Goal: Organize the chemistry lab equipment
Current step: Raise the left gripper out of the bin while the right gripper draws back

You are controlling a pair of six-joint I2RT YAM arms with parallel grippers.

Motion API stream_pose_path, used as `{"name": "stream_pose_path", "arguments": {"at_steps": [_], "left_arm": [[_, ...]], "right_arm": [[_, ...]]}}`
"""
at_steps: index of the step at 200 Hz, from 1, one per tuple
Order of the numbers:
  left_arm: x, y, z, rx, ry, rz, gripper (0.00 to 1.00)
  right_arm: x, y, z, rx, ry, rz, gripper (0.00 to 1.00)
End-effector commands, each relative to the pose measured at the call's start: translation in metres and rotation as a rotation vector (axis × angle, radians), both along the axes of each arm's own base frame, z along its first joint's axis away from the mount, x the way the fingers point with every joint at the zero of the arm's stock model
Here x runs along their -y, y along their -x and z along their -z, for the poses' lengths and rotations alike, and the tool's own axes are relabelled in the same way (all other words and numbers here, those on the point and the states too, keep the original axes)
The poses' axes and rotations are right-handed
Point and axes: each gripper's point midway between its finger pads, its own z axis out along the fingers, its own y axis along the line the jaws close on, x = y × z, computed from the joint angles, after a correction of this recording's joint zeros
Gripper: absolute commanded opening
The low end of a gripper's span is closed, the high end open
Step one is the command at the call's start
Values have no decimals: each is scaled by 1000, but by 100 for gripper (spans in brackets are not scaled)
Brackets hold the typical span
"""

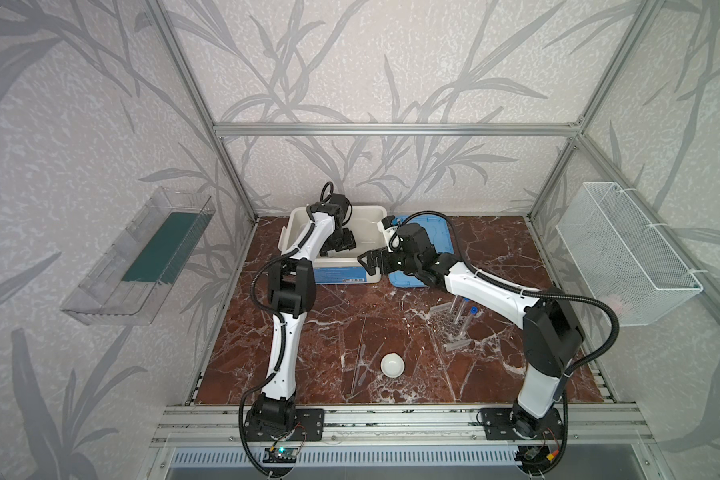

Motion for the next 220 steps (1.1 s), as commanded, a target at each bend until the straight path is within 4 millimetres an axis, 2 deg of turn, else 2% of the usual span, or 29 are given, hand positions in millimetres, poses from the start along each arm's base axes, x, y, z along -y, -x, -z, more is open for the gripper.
{"name": "stream_pose_path", "arguments": {"at_steps": [1, 38, 59, 68, 71, 78, 120, 147, 179, 199, 220], "left_arm": [[-4, 1, -62, 102, -2, -2, 89], [-5, 5, -90, 147, 9, -3, 99], [-4, 10, -109, 178, 23, 1, 99], [-4, 12, -119, 199, 26, 1, 99], [-4, 13, -123, 205, 27, 3, 99], [-5, 15, -132, 222, 29, 3, 99], [0, 34, -184, 329, 81, 32, 99], [14, 58, -209, 382, 153, 116, 99], [27, 96, -230, 405, 149, 194, 99], [38, 125, -237, 407, 75, 259, 99], [54, 160, -227, 359, 73, 321, 99]], "right_arm": [[13, 4, -2, -7, 22, 21, 98], [17, 9, -14, 11, 22, 20, 99], [22, 14, -23, 28, 29, 11, 100], [23, 16, -20, 27, 44, 5, 99], [26, 19, -33, 47, 31, 3, 99], [28, 22, -39, 60, 34, -4, 99], [43, 45, -58, 95, 83, -66, 99], [61, 67, -59, 97, 138, -97, 99], [97, 99, -40, 26, 269, -105, 99], [117, 121, -31, 15, 296, -109, 99], [134, 146, -28, 31, 279, -130, 99]]}}
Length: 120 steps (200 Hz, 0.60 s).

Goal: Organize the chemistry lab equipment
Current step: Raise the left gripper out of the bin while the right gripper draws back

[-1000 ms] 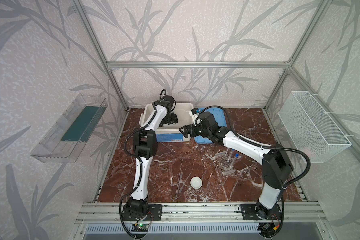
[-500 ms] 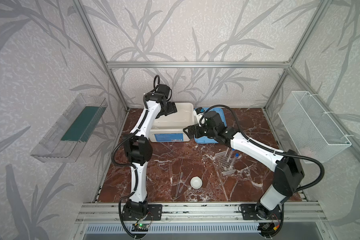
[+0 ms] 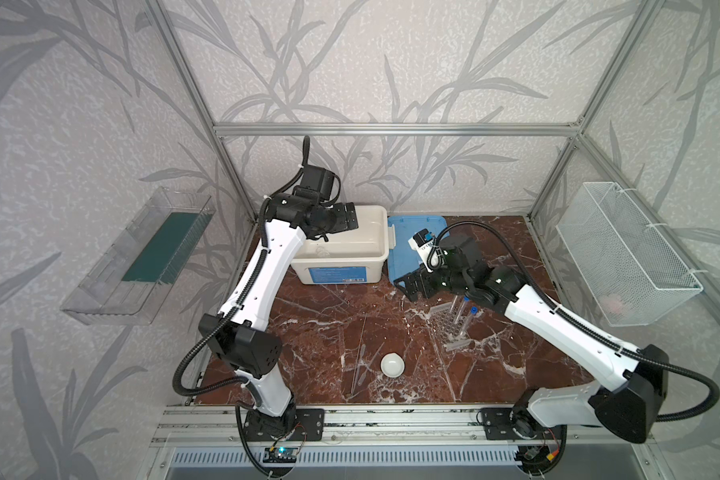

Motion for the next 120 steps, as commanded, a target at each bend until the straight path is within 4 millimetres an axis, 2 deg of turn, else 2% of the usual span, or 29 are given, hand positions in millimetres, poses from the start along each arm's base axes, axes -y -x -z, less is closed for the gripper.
{"name": "stream_pose_path", "arguments": {"at_steps": [1, 17, 40, 65, 88, 120], "left_arm": [[7, 42, 10, -53, -73, 72, 99], [25, 70, 25, -90, -62, 127, 99], [50, 114, 58, -176, -51, 204, 99], [70, 156, 100, -264, -24, 229, 99], [87, 190, 140, -357, -8, 228, 97], [110, 223, 186, -428, 7, 227, 96]], "right_arm": [[27, 32, 7, -8, 40, -31, 99], [36, 52, 15, -29, 47, -69, 99], [48, 76, 26, -45, 81, -132, 99], [56, 87, 37, -43, 71, -132, 99], [53, 96, 45, -69, 41, -157, 99], [48, 105, 53, -75, 56, -192, 98]]}}
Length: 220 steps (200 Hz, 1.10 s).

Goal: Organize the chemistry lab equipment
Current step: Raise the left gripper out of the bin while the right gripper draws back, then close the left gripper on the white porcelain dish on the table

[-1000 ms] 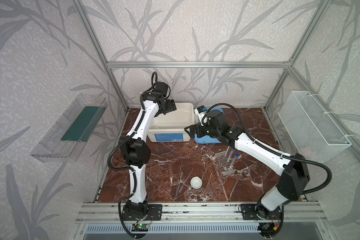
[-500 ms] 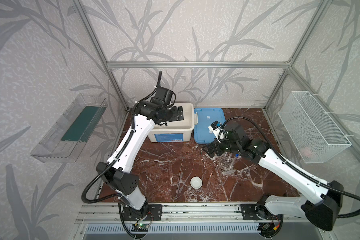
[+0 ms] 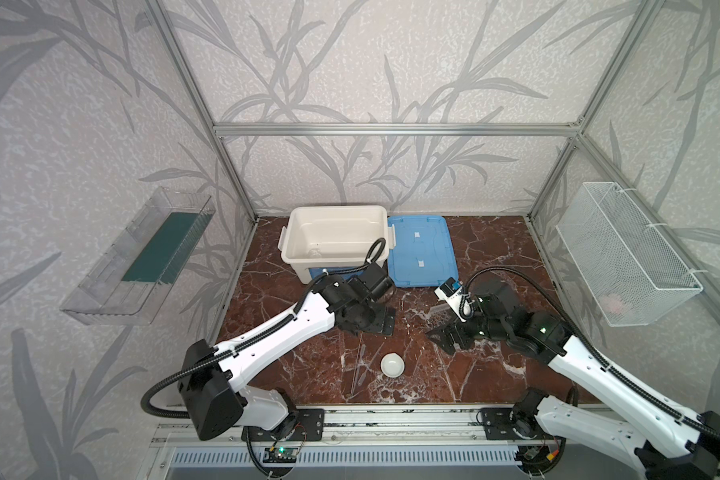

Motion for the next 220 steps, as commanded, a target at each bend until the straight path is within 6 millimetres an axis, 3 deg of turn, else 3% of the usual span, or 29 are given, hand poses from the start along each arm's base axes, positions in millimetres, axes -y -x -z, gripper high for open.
{"name": "stream_pose_path", "arguments": {"at_steps": [1, 29, 65, 107, 153, 220], "left_arm": [[20, 11, 15, -21, 65, -82, 96], [42, 30, 47, -71, 89, -77, 94], [56, 42, 76, -112, 88, -80, 94], [50, 48, 100, -138, -26, -46, 94], [53, 46, 111, -142, -52, -28, 94], [54, 46, 128, -146, -107, -15, 85]], "right_arm": [[-6, 10, 0, 1, -9, -51, 98], [-9, 15, 10, 8, 43, -59, 98], [-2, 17, 16, 67, 92, -22, 98], [7, 17, 18, 93, 83, 42, 97], [8, 18, 18, 101, 52, 59, 97], [11, 17, 15, 124, 50, 73, 97]]}}
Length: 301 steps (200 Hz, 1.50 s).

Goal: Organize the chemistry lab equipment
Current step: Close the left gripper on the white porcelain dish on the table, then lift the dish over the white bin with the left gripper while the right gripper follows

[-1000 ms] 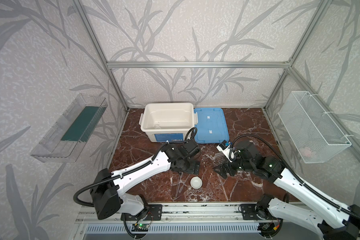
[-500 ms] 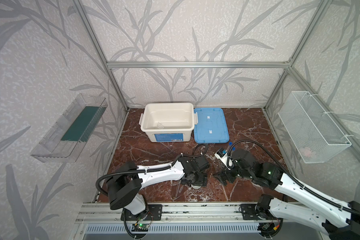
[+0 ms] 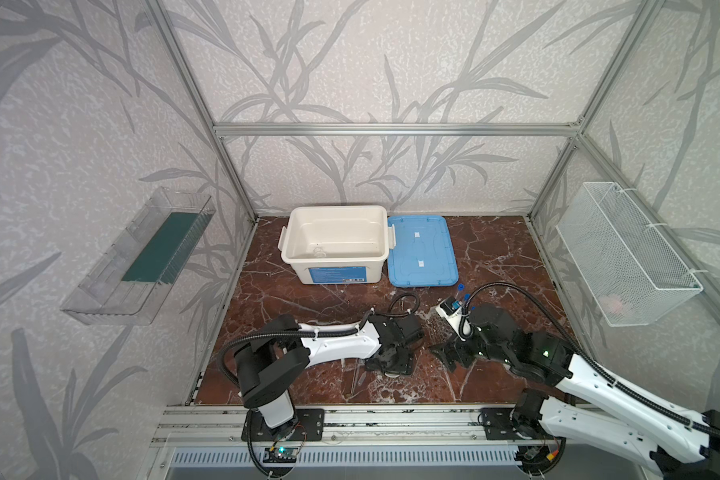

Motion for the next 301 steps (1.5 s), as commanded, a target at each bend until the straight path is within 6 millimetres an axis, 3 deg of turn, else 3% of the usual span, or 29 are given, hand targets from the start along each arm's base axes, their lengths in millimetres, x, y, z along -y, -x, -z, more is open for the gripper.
{"name": "stream_pose_path", "arguments": {"at_steps": [1, 66, 129, 215, 244, 263, 301], "left_arm": [[6, -3, 1, 23, -13, 11, 85], [1, -2, 4, 63, -132, 52, 82], [3, 0, 9, 56, -129, 57, 73], [2, -3, 11, 72, -148, 65, 77], [2, -3, 10, 75, -148, 69, 73], [3, -4, 9, 81, -137, 70, 62], [4, -5, 8, 85, -129, 76, 61]], "right_arm": [[0, -2, -6, 27, -20, 14, 97], [4, -3, -7, 39, -10, 29, 95], [8, -4, -13, 70, -30, 49, 95], [6, -5, -14, 80, -38, 51, 94], [7, -5, -16, 85, -48, 53, 94], [6, -5, -18, 92, -62, 54, 94], [6, -7, -20, 103, -87, 69, 94]]}}
